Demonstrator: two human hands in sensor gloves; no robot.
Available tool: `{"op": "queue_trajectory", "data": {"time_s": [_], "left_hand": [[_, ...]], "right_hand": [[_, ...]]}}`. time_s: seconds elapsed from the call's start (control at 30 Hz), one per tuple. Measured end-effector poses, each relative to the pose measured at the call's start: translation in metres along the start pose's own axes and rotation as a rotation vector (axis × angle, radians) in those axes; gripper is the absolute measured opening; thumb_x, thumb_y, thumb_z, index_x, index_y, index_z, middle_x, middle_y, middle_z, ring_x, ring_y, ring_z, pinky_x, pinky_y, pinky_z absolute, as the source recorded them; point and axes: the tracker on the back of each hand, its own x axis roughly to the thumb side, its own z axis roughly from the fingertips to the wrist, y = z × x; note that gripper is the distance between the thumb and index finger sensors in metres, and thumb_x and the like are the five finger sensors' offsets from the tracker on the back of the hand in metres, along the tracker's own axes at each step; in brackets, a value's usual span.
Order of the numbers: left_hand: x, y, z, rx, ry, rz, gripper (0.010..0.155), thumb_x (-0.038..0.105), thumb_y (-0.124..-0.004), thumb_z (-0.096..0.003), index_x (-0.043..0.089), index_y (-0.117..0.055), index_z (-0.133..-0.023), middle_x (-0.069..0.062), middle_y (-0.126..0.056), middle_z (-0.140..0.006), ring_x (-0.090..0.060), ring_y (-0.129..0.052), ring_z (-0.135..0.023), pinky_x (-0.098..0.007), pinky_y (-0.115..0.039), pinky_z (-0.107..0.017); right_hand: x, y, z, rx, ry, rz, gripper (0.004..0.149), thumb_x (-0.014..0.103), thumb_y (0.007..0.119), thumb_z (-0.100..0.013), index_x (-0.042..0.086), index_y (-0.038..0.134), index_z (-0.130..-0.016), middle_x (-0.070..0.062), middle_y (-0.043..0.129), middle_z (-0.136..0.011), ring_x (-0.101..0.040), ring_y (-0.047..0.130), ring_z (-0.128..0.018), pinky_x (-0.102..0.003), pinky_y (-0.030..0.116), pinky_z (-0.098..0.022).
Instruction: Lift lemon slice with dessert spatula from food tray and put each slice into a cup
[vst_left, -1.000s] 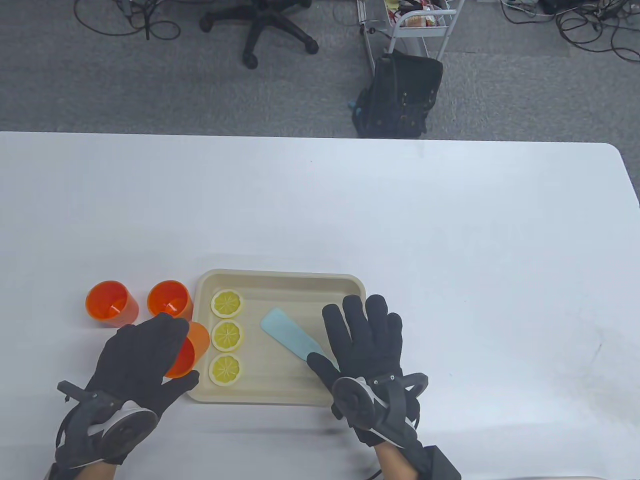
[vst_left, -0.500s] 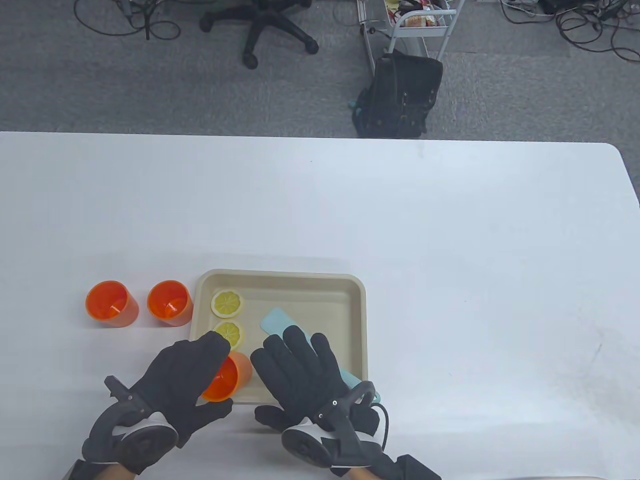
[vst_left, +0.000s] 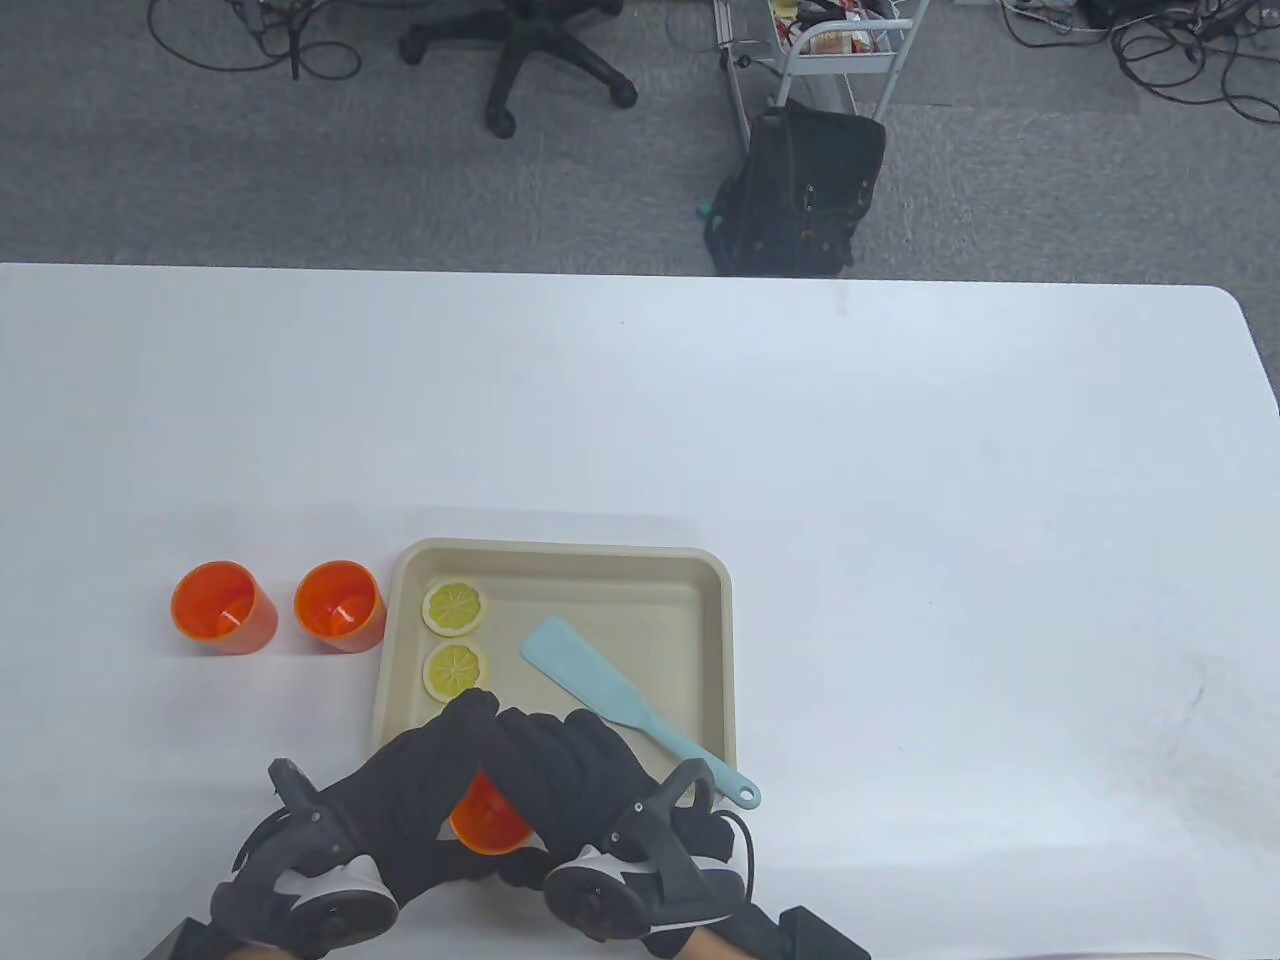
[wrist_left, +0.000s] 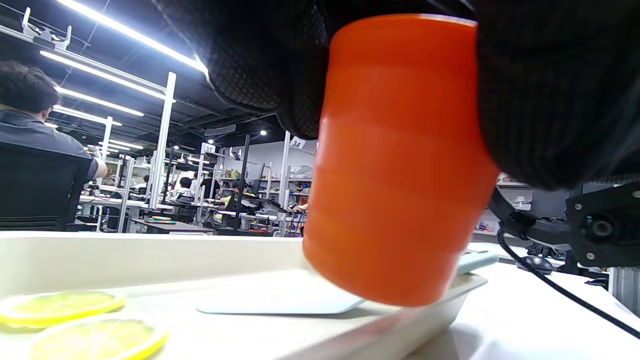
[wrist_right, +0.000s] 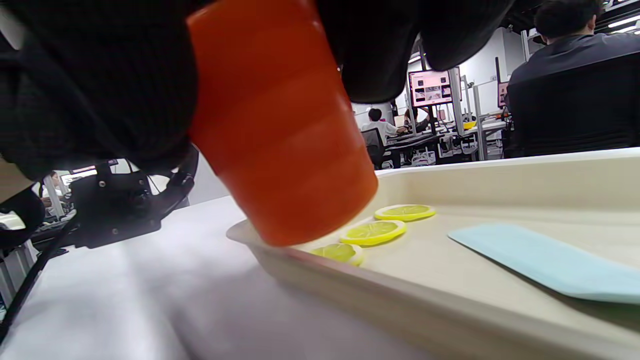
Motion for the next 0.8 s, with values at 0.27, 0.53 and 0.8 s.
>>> {"op": "queue_trajectory", "data": {"time_s": [0.27, 0.53, 0.8], "left_hand": [[0.007, 0.002, 0.001, 0.035, -0.004, -0.185, 0.134, 0.068, -0.101, -0.0234, 0.015, -0.018, -0.114, -0.017, -0.045, -0.119, -0.018, -0.097, -0.09, -0.042, -0.083, -0.073], [0.005, 0.004, 0.002, 0.069, 0.018, -0.163, 0.124, 0.067, -0.095, -0.0311, 0.017, -0.019, -0.115, -0.014, -0.046, -0.12, -0.029, -0.086, -0.099, -0.052, -0.073, -0.077], [-0.022, 0.022, 0.015, 0.155, 0.224, -0.181, 0.111, 0.071, -0.084, -0.0411, 0.021, -0.021, -0.117, -0.011, -0.045, -0.124, -0.043, -0.061, -0.113, -0.07, -0.046, -0.082]], "right_hand": [[0.011, 0.007, -0.003, -0.025, 0.014, 0.144, 0.101, 0.046, 0.1, -0.038, 0.017, 0.039, -0.113, -0.015, 0.051, -0.114, -0.037, 0.082, -0.098, -0.058, 0.065, -0.074], [0.003, -0.003, 0.001, -0.081, 0.07, 0.151, 0.098, 0.054, 0.098, -0.036, 0.015, 0.048, -0.111, -0.014, 0.057, -0.109, -0.03, 0.086, -0.092, -0.058, 0.064, -0.074], [-0.035, -0.043, 0.027, -0.25, 0.223, 0.103, 0.097, 0.056, 0.097, -0.037, 0.016, 0.05, -0.112, -0.014, 0.06, -0.109, -0.028, 0.087, -0.091, -0.061, 0.06, -0.075]]}}
